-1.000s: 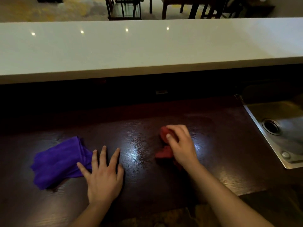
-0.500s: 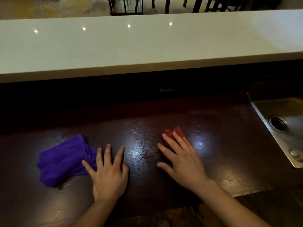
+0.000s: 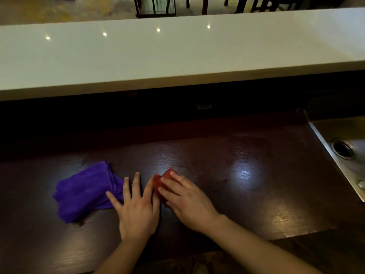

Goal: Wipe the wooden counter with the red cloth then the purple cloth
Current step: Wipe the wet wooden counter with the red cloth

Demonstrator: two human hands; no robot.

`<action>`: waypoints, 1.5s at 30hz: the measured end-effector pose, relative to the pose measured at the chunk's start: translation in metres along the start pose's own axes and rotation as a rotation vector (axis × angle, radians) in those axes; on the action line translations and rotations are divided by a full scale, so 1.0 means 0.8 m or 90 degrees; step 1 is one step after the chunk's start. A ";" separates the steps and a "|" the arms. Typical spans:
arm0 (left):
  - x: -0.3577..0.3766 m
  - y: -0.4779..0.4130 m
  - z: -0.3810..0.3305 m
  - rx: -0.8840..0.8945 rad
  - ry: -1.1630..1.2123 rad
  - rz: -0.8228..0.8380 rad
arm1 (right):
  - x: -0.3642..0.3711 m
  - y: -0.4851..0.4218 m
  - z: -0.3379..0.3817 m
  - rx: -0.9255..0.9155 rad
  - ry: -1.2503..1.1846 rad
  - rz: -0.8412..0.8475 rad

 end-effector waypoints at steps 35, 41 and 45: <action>-0.006 0.001 0.022 -0.022 0.085 -0.016 | 0.004 0.009 0.028 -0.002 0.037 0.032; -0.011 0.017 0.049 0.073 0.085 -0.043 | -0.028 -0.040 -0.073 0.182 0.097 -0.085; -0.014 0.015 0.047 0.057 0.108 -0.053 | 0.007 -0.122 -0.087 0.282 0.136 -0.115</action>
Point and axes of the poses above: each hand's wrist, its own y-axis away from the middle knuckle, its own x-axis out of the palm, z = x × y, the point moved 4 cm from there along -y, towards the middle knuckle, and after that the axes turned 14 degrees about -z, right-handed, at the moved point
